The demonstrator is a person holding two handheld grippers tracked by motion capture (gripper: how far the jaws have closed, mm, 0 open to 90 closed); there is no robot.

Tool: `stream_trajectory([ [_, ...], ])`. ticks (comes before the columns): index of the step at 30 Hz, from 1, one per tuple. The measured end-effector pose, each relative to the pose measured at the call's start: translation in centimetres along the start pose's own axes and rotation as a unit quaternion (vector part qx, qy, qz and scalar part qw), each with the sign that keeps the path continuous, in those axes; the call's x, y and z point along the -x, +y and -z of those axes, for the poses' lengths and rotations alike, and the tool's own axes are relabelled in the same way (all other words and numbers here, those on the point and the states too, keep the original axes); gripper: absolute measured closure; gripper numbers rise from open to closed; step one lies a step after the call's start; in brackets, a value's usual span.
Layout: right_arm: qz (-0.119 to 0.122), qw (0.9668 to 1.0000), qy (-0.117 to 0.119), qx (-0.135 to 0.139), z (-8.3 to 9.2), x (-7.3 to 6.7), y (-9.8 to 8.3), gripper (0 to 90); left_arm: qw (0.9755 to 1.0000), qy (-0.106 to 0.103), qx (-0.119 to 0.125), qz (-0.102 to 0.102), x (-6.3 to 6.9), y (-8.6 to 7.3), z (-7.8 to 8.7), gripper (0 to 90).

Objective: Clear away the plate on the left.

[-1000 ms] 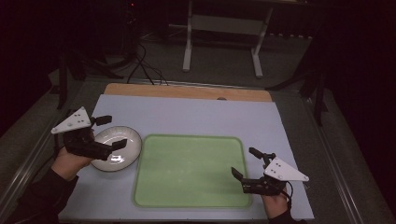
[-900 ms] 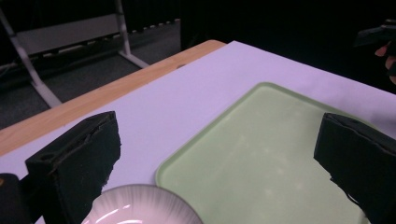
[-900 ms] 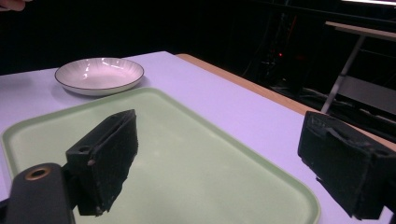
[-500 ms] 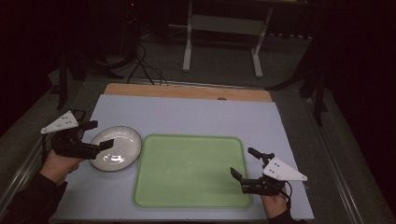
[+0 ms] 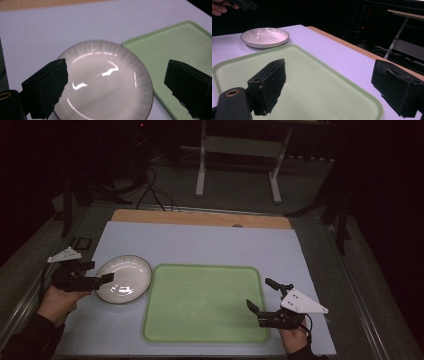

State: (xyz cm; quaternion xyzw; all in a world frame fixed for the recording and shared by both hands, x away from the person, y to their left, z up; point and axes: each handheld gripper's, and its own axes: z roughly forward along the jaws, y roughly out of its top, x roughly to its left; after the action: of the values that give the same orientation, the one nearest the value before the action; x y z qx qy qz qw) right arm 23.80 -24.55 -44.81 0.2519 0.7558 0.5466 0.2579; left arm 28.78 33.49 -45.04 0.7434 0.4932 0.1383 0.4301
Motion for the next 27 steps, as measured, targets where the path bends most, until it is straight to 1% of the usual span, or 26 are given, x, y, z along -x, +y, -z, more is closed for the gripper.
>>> stream_trajectory([
  [1, 0.000, 1.0000, 0.000, 0.000, 0.0, 0.0, 0.0, 12.1, 0.9997, 0.008, -0.013, 0.017, -0.5, -0.5, -0.2, 5.5],
  [2, 0.000, 1.0000, 0.001, -0.001, 0.0, 0.0, 0.0, 12.0, 0.9997, 0.008, -0.013, 0.017, -0.5, -0.5, -0.2, 5.5],
  [3, 0.000, 1.0000, 0.001, -0.001, 0.0, 0.0, 0.0, 12.0, 0.9992, 0.009, -0.018, 0.036, -0.9, -0.9, -0.4, 5.6],
  [4, 0.001, 1.0000, 0.002, -0.002, -0.1, 0.0, 0.0, 12.1, 0.9992, 0.009, -0.018, 0.036, -0.9, -0.9, -0.4, 5.9],
  [5, 0.001, 1.0000, 0.002, -0.003, -0.1, -0.1, 0.0, 12.1, 0.9982, 0.011, -0.023, 0.053, -1.3, -1.3, -0.6, 6.7],
  [7, 0.000, 1.0000, 0.004, -0.004, -0.2, -0.1, 0.0, 12.1, 0.9966, 0.022, -0.032, 0.072, -1.7, -1.5, -0.8, 8.7],
  [8, 0.000, 1.0000, 0.004, -0.005, -0.2, -0.1, 0.0, 12.1, 0.9966, 0.022, -0.032, 0.072, -1.7, -1.5, -0.8, 9.2],
  [9, 0.000, 1.0000, 0.004, -0.006, -0.2, -0.1, 0.0, 12.1, 0.9953, 0.024, -0.039, 0.086, -1.9, -1.8, -0.9, 9.2],
  [10, 0.000, 1.0000, 0.004, -0.006, -0.2, -0.1, 0.0, 12.1, 0.9953, 0.024, -0.039, 0.086, -1.9, -1.8, -0.9, 10.5],
  [11, 0.002, 1.0000, 0.006, -0.007, -0.3, -0.2, 0.0, 12.1, 0.9938, 0.029, -0.043, 0.098, -2.1, -1.9, -1.0, 11.7],
  [12, 0.002, 1.0000, 0.006, -0.007, -0.3, -0.2, 0.0, 12.1, 0.9934, 0.030, -0.046, 0.101, -2.2, -2.0, -1.1, 11.7],
  [13, 0.002, 0.9999, 0.007, -0.009, -0.3, -0.2, 0.0, 12.2, 0.9915, 0.037, -0.056, 0.112, -2.4, -2.1, -1.2, 14.3],
  [15, 0.001, 0.9999, 0.008, -0.009, -0.3, -0.2, -0.1, 12.2, 0.9896, 0.045, -0.067, 0.119, -2.5, -2.2, -1.4, 15.7],
  [16, 0.001, 0.9999, 0.008, -0.009, -0.3, -0.2, -0.1, 12.2, 0.9896, 0.045, -0.067, 0.119, -2.5, -2.2, -1.4, 17.1],
  [17, 0.002, 0.9999, 0.008, -0.009, -0.3, -0.2, -0.1, 12.2, 0.9864, 0.058, -0.080, 0.132, -2.7, -2.3, -1.6, 18.6],
  [18, 0.003, 0.9999, 0.008, -0.009, -0.4, -0.2, 0.0, 12.2, 0.9853, 0.055, -0.082, 0.139, -2.9, -2.3, -1.7, 18.8],
  [19, 0.003, 0.9999, 0.009, -0.009, -0.4, -0.2, 0.0, 12.2, 0.9836, 0.060, -0.086, 0.147, -3.0, -2.4, -1.7, 19.4],
  [20, 0.003, 0.9999, 0.009, -0.009, -0.4, -0.2, 0.0, 12.2, 0.9836, 0.060, -0.086, 0.147, -3.0, -2.4, -1.7, 21.6],
  [21, 0.003, 0.9999, 0.009, -0.009, -0.4, -0.2, 0.0, 12.2, 0.9797, 0.066, -0.096, 0.163, -3.3, -2.5, -1.8, 23.4],
  [23, 0.003, 0.9999, 0.009, -0.010, -0.4, -0.2, -0.1, 12.2, 0.9754, 0.068, -0.107, 0.181, -3.6, -2.7, -2.0, 25.7],
  [25, 0.003, 0.9999, 0.009, -0.010, -0.4, -0.2, -0.1, 12.2, 0.9720, 0.069, -0.121, 0.190, -3.9, -2.9, -2.2, 27.6],
  [26, 0.003, 0.9999, 0.009, -0.010, -0.4, -0.2, -0.1, 12.2, 0.9720, 0.069, -0.121, 0.190, -3.9, -2.9, -2.2, 29.3],
  [27, 0.003, 0.9999, 0.010, -0.010, -0.4, -0.2, -0.1, 12.2, 0.9686, 0.074, -0.129, 0.199, -4.0, -3.1, -2.4, 30.9],
])
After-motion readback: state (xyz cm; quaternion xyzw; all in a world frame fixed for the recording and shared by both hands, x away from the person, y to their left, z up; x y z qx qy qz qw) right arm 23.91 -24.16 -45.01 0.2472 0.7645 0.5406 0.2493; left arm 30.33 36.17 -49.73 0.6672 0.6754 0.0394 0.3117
